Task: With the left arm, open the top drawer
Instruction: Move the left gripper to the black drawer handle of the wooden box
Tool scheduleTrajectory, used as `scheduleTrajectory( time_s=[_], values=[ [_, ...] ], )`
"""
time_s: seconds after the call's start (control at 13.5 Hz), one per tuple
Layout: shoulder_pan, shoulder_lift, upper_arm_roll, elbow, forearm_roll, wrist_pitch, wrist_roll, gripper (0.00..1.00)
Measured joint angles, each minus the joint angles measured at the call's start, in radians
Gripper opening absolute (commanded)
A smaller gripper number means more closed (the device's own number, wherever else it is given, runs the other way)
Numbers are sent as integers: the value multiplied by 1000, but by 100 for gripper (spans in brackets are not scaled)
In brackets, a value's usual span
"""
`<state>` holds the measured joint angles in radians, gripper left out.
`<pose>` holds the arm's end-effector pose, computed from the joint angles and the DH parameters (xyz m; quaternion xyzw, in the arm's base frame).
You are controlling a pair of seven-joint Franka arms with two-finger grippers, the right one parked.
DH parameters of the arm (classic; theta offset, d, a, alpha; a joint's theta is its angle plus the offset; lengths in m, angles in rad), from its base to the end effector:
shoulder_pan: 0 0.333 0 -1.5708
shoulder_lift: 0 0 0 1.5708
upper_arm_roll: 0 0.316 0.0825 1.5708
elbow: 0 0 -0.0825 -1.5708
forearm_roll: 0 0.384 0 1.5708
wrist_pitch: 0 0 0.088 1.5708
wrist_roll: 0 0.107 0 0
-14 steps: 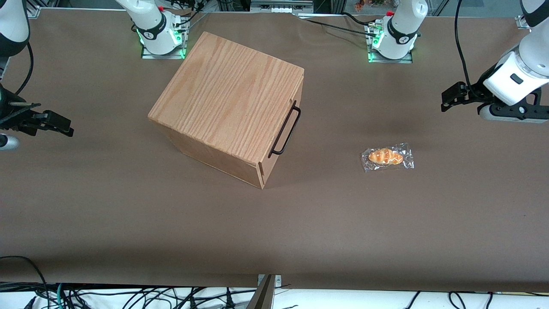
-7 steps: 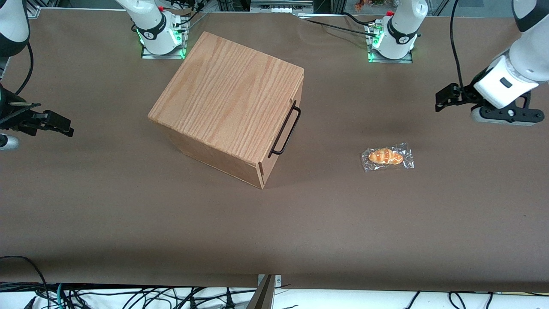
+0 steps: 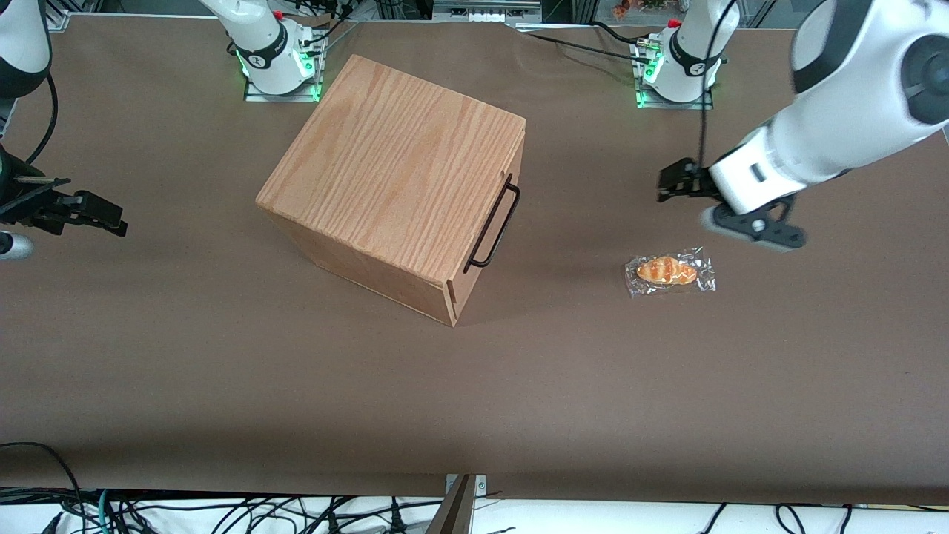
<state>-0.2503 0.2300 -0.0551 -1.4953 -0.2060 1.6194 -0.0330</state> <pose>0.5870 -0.2035 0.5312 0.9849 -0.1241 -0.0700 0.0982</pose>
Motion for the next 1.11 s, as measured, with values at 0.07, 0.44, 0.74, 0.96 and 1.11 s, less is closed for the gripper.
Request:
scheduleTrajectory(
  time_s=[0.07, 0.44, 0.74, 0.96, 1.11],
  values=[
    [-38, 53, -1, 43, -2, 15, -2, 100],
    [-154, 224, -2, 148, -20, 185, -4, 100],
    [-232, 280, -3, 151, -23, 288, -4, 100],
    [-272, 299, -3, 151, -23, 305, -4, 100],
    [-276, 305, -3, 151, -23, 305, 4, 100]
  ],
)
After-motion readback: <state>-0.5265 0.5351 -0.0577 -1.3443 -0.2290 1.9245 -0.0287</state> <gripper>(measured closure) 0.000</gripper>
